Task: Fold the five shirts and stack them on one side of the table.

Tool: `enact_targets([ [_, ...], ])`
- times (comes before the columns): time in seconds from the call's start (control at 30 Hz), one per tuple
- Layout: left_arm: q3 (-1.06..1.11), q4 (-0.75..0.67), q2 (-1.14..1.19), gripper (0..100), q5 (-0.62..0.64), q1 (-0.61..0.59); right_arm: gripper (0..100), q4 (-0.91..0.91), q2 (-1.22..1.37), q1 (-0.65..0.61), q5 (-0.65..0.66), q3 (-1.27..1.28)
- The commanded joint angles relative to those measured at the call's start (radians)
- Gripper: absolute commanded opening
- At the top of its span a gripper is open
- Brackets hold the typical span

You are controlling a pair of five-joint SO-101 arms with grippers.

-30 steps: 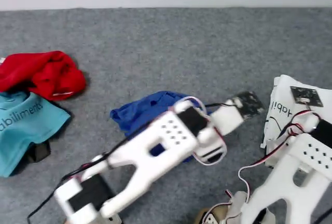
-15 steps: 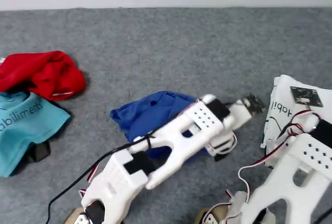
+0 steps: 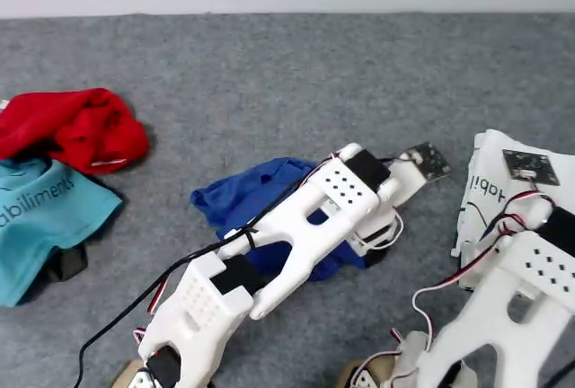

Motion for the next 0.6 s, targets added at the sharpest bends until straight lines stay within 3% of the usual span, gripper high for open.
enact_targets([
  [0.0, 0.01, 0.009, -0.009, 25, 0.002, -0.006, 0.9, 0.036, -0.016, 0.01, -0.003, -0.003],
  [0.57, -0.176, 0.0, 0.141, 25, 0.005, 0.021, 0.9, 0.035, -0.015, 0.01, -0.003, -0.003],
])
